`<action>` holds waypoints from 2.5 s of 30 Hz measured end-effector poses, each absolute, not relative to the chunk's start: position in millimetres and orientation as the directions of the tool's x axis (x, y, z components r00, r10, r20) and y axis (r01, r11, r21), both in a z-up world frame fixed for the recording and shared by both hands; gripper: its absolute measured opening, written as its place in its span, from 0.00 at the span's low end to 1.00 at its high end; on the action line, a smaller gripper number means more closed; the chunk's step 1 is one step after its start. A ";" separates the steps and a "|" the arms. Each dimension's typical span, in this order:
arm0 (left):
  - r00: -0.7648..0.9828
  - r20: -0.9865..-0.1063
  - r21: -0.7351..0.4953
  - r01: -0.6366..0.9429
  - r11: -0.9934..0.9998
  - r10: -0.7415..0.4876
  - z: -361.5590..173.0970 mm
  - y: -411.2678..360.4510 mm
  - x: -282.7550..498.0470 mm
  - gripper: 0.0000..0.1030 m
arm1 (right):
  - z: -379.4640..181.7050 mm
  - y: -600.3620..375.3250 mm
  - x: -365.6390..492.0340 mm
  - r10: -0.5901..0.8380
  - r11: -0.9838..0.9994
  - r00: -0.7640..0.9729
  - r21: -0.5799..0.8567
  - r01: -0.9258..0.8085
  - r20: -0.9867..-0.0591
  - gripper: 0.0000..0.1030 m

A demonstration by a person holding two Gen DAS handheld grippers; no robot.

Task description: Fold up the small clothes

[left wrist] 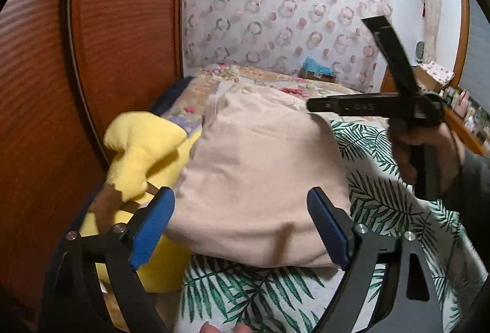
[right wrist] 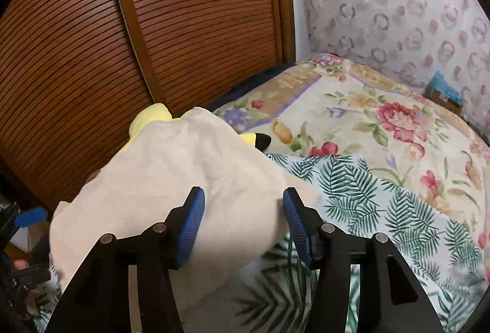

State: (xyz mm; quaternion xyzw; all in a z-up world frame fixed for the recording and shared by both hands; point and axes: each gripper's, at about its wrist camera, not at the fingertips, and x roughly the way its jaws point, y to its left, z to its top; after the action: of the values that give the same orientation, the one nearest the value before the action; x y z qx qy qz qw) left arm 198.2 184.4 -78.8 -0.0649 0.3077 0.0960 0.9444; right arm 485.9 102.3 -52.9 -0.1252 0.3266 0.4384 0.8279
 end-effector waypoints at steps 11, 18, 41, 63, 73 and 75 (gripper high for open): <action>0.826 -0.542 -0.021 -0.195 0.981 0.153 -53.7 153.9 169.0 0.86 | -26.3 35.8 395.2 0.672 0.602 0.453 0.075 -0.795 -0.586 0.54; 0.834 -0.544 -0.021 -0.120 0.993 0.090 -46.3 114.3 157.1 0.86 | -13.8 -35.7 316.0 0.647 0.667 0.532 0.068 -0.742 -0.546 0.61; 0.878 -0.473 -0.056 0.048 0.997 -0.069 -2.2 10.2 100.2 0.86 | 40.4 -212.4 89.3 0.343 0.934 0.849 0.052 -0.352 -0.401 0.75; 0.900 -0.431 -0.039 0.056 0.998 -0.068 22.1 -9.9 89.5 0.86 | 41.1 -222.5 63.3 0.301 0.951 0.883 0.047 -0.304 -0.360 0.75; 0.900 -0.430 -0.038 0.057 0.998 -0.068 22.4 -9.2 88.8 0.86 | 40.0 -222.7 69.5 0.304 0.950 0.883 0.049 -0.307 -0.359 0.75; 0.901 -0.429 -0.039 0.056 0.998 -0.067 22.9 -8.6 88.4 0.86 | 40.4 -222.8 69.9 0.301 0.951 0.883 0.049 -0.304 -0.359 0.75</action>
State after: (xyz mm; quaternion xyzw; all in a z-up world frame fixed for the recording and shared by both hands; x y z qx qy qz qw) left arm 88.4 -8.6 22.9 -0.0130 0.2205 -0.0315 0.9748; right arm 69.9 -222.8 40.4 -0.0044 0.1845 0.1559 0.9704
